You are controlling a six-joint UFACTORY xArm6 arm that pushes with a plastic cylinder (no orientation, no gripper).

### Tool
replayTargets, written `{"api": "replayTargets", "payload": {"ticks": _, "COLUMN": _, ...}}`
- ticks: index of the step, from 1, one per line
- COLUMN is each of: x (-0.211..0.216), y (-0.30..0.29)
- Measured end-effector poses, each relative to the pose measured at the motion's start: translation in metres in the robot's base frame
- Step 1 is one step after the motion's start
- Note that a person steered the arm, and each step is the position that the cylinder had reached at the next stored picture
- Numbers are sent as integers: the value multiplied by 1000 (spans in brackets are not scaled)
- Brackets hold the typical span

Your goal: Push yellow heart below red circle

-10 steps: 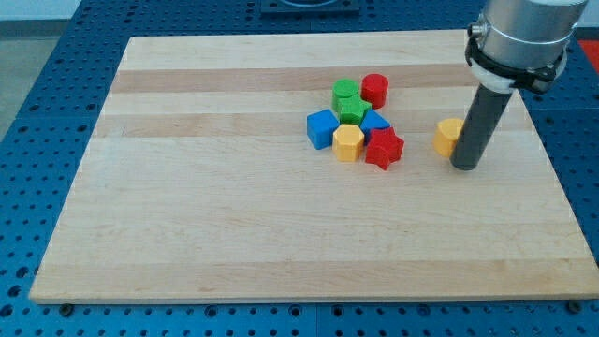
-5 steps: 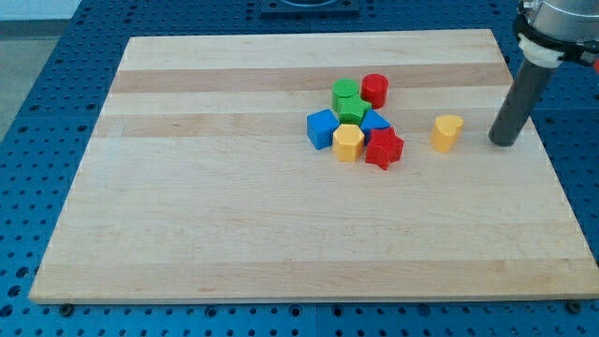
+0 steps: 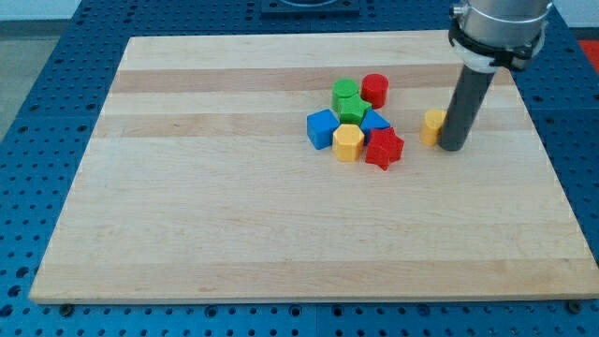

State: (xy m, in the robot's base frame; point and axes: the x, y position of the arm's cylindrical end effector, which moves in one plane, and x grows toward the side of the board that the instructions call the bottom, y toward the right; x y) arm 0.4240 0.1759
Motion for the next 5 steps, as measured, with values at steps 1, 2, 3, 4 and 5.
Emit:
{"api": "replayTargets", "payload": {"ticks": 1, "x": -14, "y": 0}}
{"api": "replayTargets", "payload": {"ticks": 2, "x": -26, "y": 0}}
{"api": "replayTargets", "payload": {"ticks": 3, "x": -28, "y": 0}}
{"api": "replayTargets", "payload": {"ticks": 4, "x": -28, "y": 5}}
{"api": "replayTargets", "payload": {"ticks": 5, "x": -35, "y": 29}}
